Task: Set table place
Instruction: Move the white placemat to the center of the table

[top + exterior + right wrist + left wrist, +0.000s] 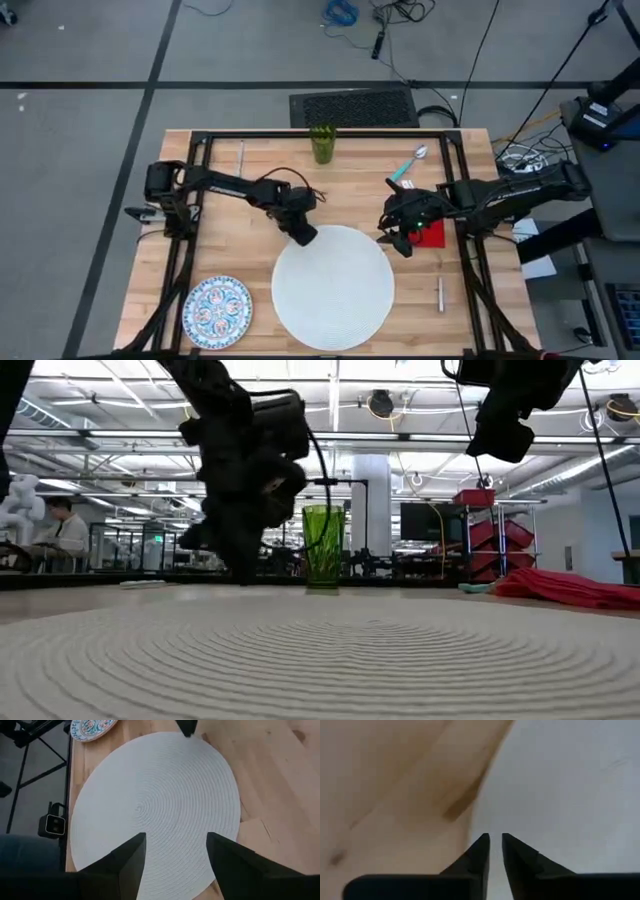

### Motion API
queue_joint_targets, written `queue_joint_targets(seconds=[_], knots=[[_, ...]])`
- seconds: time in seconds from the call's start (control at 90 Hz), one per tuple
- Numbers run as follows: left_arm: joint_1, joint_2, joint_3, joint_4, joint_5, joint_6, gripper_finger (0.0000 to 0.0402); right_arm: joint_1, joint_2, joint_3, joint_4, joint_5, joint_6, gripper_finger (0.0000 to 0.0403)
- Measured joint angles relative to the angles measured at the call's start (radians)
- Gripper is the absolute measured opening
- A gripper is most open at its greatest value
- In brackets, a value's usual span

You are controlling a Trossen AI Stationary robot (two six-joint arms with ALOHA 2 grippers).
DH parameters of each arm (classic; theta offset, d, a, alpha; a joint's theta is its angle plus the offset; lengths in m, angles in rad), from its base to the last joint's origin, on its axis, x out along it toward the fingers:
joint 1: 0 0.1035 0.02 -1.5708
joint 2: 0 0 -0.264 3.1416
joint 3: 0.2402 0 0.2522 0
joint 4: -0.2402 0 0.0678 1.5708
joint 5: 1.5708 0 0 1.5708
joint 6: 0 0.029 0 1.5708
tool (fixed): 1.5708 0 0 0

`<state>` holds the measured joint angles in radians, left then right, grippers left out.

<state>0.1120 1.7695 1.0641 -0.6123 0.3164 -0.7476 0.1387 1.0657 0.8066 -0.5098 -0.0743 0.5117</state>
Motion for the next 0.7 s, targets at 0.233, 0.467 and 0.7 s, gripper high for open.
queue_joint_targets(seconds=[0.233,0.467,0.7], knots=[[0.012,0.0,-0.001,-0.023,0.002,0.076,0.0112,0.035,0.0,0.0,-0.113,-0.006,0.003,0.0196],[0.013,0.035,-0.008,0.02,0.023,0.077,0.0132,0.047,0.0,0.0,-0.083,-0.001,0.025,0.0196],[0.012,0.057,-0.008,0.067,0.053,0.077,0.0133,0.047,0.0,0.0,-0.082,0.0,0.026,0.0196]])
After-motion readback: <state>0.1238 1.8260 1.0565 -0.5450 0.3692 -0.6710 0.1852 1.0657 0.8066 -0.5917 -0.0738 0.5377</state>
